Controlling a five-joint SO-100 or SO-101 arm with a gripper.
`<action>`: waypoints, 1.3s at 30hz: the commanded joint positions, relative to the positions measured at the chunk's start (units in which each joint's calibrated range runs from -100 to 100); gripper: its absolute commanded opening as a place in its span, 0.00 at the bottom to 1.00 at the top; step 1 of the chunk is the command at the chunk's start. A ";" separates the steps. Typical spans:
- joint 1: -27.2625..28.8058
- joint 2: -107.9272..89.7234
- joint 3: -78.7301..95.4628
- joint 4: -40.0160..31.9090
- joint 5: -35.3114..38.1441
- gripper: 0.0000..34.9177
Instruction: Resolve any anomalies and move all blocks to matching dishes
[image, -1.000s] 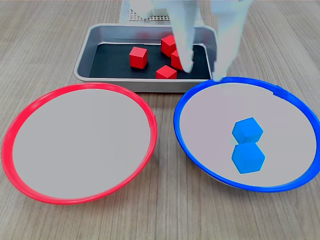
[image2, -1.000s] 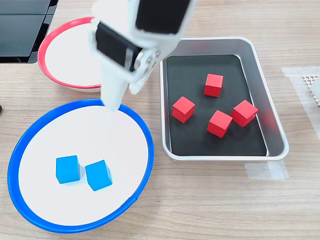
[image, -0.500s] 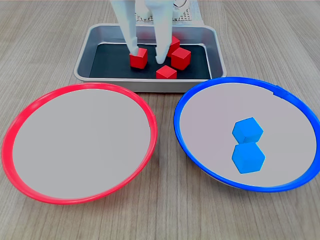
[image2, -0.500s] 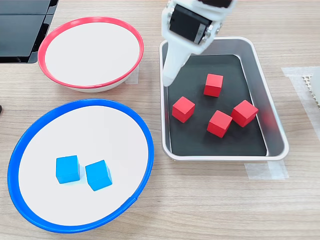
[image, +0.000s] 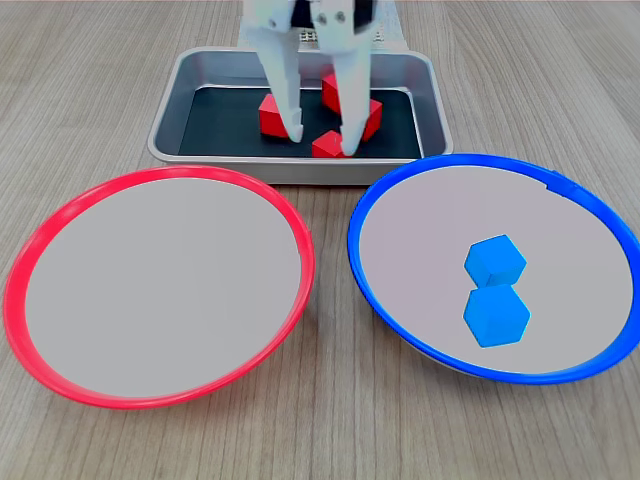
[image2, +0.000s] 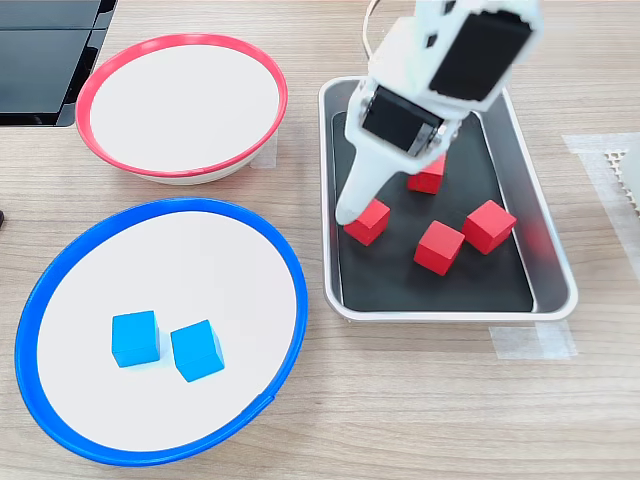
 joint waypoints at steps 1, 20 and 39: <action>-0.10 0.12 1.46 -2.84 0.20 0.48; -1.33 1.91 6.01 -8.21 2.44 0.14; 2.06 2.68 -31.31 13.75 -7.33 0.01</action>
